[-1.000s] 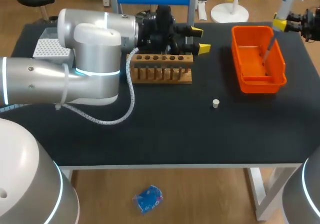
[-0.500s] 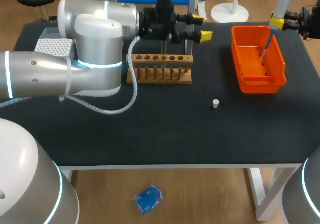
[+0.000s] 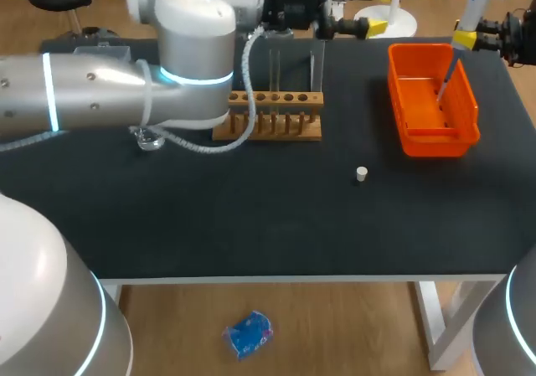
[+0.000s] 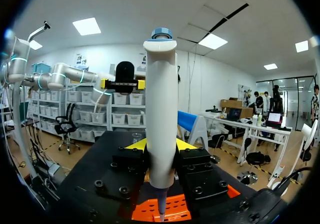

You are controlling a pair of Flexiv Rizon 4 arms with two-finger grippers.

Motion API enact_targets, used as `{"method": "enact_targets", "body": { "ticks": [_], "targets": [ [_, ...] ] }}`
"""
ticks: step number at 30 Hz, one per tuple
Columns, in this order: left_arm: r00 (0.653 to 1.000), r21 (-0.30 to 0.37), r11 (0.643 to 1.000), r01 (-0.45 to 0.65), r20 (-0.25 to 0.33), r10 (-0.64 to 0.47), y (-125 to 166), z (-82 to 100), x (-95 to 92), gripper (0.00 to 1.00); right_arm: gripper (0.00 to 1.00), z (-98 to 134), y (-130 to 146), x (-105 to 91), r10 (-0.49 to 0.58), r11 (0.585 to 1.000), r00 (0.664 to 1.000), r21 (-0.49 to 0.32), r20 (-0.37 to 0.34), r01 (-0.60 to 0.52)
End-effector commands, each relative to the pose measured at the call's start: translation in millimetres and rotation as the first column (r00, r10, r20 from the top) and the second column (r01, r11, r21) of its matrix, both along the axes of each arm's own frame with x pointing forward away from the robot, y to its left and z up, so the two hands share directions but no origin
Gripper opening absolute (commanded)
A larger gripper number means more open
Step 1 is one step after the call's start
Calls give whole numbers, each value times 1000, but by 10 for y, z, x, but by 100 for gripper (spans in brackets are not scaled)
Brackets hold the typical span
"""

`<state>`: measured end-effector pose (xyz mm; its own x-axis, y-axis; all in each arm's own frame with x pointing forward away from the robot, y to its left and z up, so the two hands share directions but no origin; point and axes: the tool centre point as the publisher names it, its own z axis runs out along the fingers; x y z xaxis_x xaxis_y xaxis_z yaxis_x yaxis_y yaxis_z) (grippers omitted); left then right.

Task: Invert the test tube, pick up the pipette, mount the tip to pipette, aspirate from beaker and dispense into the tube, eject the tip, return the pipette, and cap with the stopper.

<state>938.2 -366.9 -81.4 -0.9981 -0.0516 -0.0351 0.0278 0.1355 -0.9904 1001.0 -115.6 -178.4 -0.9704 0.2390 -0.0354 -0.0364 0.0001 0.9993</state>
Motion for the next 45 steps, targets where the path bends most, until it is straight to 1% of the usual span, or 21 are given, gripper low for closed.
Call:
{"method": "enact_targets", "body": {
  "ticks": [1,4,6,7,9,12,13,22,24,45],
  "targets": [
    [1000,36,999,11,10,-11,-260,72,123,100,0,-2,-10,11,4,1000,1000,-1,0,-4],
    [1000,45,999,27,8,-27,-374,107,177,100,0,-2,-10,11,4,1000,1000,-1,0,-4],
    [999,85,996,30,10,-30,-439,100,210,100,0,-2,-10,11,4,1000,1000,-1,0,-4],
    [1000,109,994,28,-2,-28,-476,82,240,100,0,-2,-10,11,4,1000,1000,-1,0,-4],
    [999,120,992,38,-27,-35,-529,40,287,100,0,-2,-10,11,4,1000,1000,-1,0,-4],
    [998,166,985,53,-49,-45,-607,-69,324,100,0,-2,-10,11,4,1000,1000,-1,0,-4],
    [997,170,984,59,-59,-50,-629,-95,339,100,0,-2,-10,11,4,1000,1000,-1,0,-4],
    [994,209,974,87,-78,-72,-796,-219,384,100,0,-2,-10,11,4,1000,1000,-1,0,-4],
    [996,223,973,60,-75,-44,-814,-244,388,100,0,-2,-10,11,4,1000,1000,-1,0,-4],
    [996,221,973,58,-79,-42,-809,-246,385,100,0,-2,-10,11,4,1000,1000,-1,0,-4]
  ]
}}
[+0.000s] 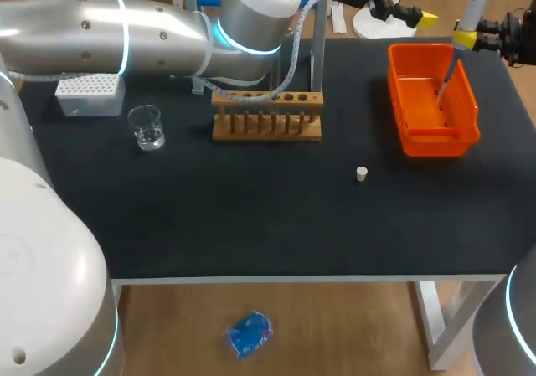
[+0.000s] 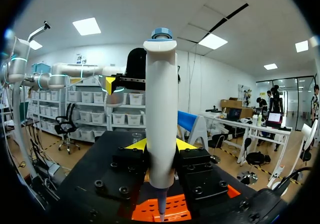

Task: Invert the test tube, pick up the pipette, mount the tip to pipette, aspirate from beaker and dispense into the tube, eject the tip, return the pipette, and cap with the stopper.

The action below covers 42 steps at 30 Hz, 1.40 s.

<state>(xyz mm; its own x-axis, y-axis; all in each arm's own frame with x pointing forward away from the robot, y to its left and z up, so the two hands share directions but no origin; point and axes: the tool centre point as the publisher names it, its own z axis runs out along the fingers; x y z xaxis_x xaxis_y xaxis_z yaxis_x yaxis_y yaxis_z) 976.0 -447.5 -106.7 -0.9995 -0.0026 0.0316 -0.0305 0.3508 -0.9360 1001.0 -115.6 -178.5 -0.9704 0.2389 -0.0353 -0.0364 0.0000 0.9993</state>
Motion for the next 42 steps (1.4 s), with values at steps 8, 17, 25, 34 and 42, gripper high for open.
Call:
{"method": "enact_targets", "body": {
  "ticks": [8,17,25,34,42],
  "targets": [
    [1000,-37,999,-19,0,19,-1,26,0,100,0,-1,-10,11,4,1000,1000,-1,0,-4],
    [998,-159,987,-33,53,42,-161,201,69,100,0,-1,-10,11,4,1000,1000,-1,0,-4],
    [996,-194,980,-54,65,68,-362,335,121,0,0,-1,-10,11,4,1000,1000,-1,0,-4],
    [995,-226,972,-70,49,83,-562,418,110,0,0,-1,-10,11,4,1000,1000,-1,0,-4],
    [995,-258,962,-83,23,92,-634,399,89,0,0,-1,-10,11,4,1000,1000,-1,0,-4]
  ]
}}
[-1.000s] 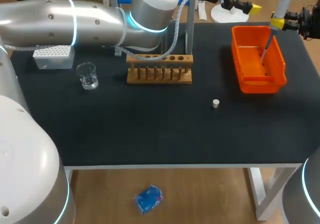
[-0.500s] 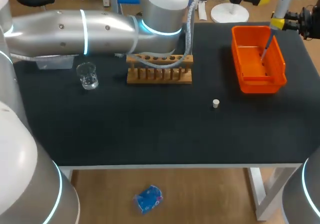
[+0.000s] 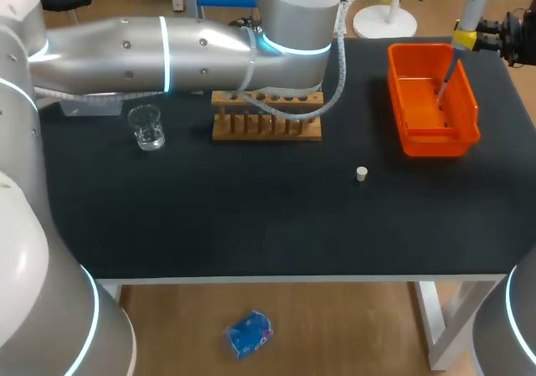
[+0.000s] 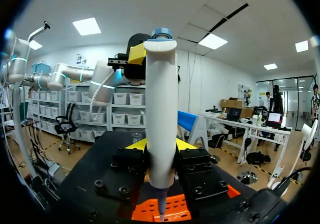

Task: Invert the test tube, pick up the pipette, mount the tip to pipette, aspirate from beaker and dispense into the tube, eject the tip, return the pipette, and cap with the stopper.

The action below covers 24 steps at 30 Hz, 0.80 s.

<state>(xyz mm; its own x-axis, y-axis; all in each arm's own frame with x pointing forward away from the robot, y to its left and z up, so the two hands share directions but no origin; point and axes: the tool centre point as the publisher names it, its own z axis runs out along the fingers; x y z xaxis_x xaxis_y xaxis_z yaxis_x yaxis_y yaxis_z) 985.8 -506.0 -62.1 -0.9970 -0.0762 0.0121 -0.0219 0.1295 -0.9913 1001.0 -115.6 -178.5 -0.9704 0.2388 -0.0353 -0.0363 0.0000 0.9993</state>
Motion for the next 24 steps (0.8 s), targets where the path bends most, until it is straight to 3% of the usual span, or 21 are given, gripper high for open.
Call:
{"method": "enact_targets", "body": {
  "ticks": [1,17,24],
  "targets": [
    [1000,-34,999,-11,6,11,-49,-47,-10,0,0,-1,-10,11,4,1000,1000,-1,0,-4],
    [1000,-34,999,-11,6,11,-49,-47,-10,0,0,-1,-10,11,4,1000,1000,-1,0,-4],
    [1000,-69,997,17,16,-16,-136,-81,52,0,0,-1,-10,11,4,1000,1000,-1,0,-4]
  ]
}}
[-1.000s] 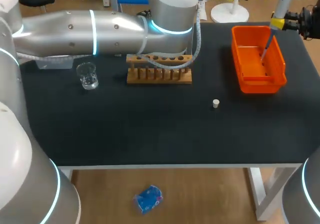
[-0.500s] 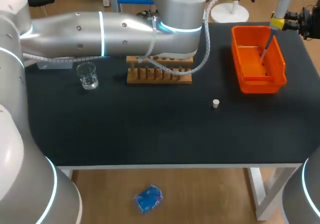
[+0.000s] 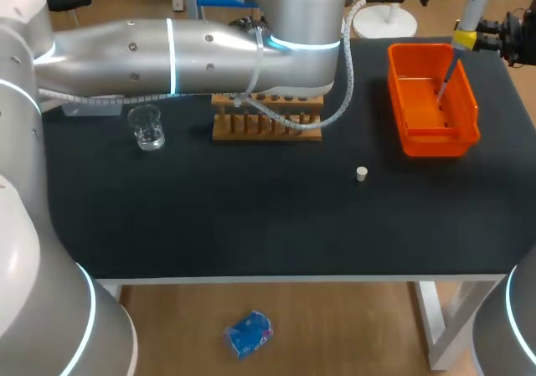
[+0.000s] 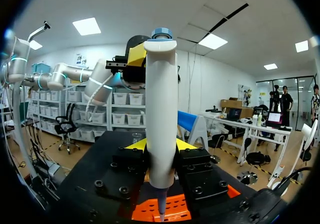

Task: Invert the test tube, pick up the pipette, mount the tip to pipette, aspirate from beaker and dispense into the tube, eject the tip, return the pipette, and cap with the stopper.

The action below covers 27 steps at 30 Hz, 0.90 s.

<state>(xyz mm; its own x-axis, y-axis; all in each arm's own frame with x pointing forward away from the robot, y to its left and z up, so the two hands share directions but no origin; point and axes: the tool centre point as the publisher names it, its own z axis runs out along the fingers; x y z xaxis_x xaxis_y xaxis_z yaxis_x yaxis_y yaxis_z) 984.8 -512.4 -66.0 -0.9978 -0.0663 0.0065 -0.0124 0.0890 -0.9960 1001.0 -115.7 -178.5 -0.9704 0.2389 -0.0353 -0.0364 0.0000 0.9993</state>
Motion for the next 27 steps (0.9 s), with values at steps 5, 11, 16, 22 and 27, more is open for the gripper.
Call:
{"method": "enact_targets", "body": {
  "ticks": [5,11,16,22,27],
  "targets": [
    [1000,-36,999,13,12,-13,-123,-42,91,0,0,-1,-9,11,4,1000,1000,-1,0,-4],
    [1000,-38,999,15,14,-15,-153,-63,111,0,0,-1,-9,11,4,1000,1000,-1,0,-4],
    [1000,-39,999,-5,14,6,-124,-82,120,0,0,-1,-9,11,4,1000,1000,-1,0,-4],
    [1000,-44,999,-8,9,9,-136,-116,107,0,0,-1,-9,11,4,1000,1000,-1,0,-4],
    [1000,-47,999,-1,2,1,-171,-144,95,0,0,-1,-9,11,4,1000,1000,-1,0,-4]
  ]
}}
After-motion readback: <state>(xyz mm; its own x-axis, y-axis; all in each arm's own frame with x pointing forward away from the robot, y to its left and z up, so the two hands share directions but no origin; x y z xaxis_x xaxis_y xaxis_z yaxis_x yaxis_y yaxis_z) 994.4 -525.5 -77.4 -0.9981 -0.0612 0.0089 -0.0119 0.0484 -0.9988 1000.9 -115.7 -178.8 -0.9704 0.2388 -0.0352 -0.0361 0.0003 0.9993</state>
